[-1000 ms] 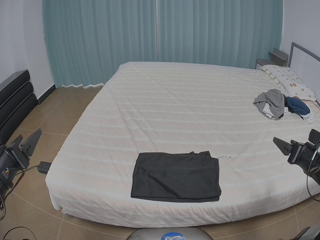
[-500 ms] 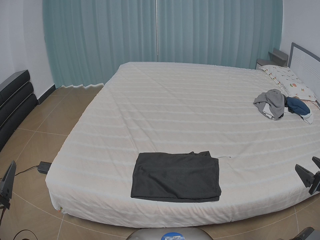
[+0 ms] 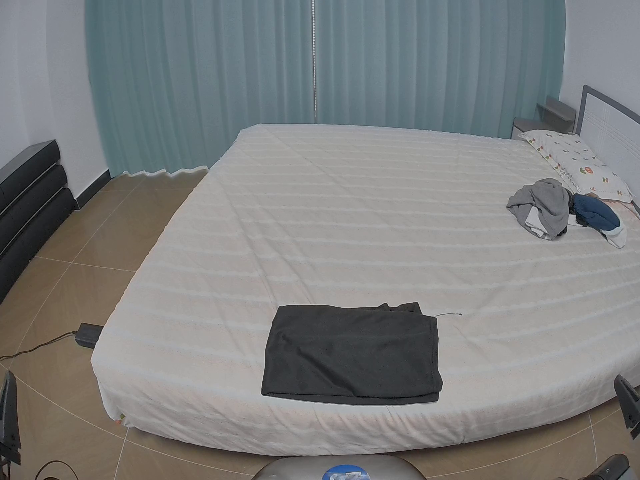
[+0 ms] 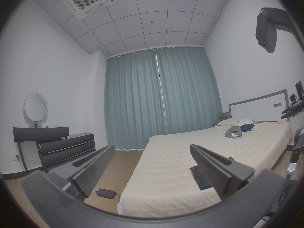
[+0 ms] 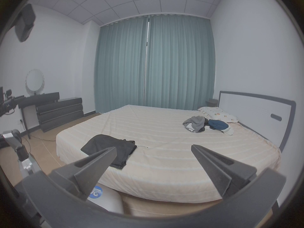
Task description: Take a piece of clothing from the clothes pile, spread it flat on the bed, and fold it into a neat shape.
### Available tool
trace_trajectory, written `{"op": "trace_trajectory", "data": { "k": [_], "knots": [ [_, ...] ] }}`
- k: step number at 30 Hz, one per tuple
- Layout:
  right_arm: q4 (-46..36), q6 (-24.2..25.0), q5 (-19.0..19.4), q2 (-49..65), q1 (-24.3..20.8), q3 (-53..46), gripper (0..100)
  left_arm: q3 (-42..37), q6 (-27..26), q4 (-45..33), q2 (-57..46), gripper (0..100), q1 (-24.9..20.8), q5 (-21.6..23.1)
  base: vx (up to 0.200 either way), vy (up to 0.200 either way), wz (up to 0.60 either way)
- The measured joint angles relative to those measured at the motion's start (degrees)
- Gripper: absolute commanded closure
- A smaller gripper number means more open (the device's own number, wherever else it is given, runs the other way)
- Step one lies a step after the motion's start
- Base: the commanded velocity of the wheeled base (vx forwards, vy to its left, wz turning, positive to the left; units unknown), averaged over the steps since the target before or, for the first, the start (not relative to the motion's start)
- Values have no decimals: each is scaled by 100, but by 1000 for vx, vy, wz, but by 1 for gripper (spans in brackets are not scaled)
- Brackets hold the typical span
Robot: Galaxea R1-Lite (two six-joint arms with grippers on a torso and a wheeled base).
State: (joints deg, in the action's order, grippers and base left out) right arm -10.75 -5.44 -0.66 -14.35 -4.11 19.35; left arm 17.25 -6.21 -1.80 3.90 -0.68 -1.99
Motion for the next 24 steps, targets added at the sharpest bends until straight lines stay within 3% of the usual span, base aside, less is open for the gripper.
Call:
{"op": "trace_trajectory", "data": {
  "k": [14,24],
  "knots": [
    [-347,-151,-5,1083,299,-235,0,-236,20,-115,-324,0,61,-26,0,0,0],
    [299,-230,39,1334,411,-767,0,-1091,60,884,-338,0,57,-406,0,0,0]
  ]
}}
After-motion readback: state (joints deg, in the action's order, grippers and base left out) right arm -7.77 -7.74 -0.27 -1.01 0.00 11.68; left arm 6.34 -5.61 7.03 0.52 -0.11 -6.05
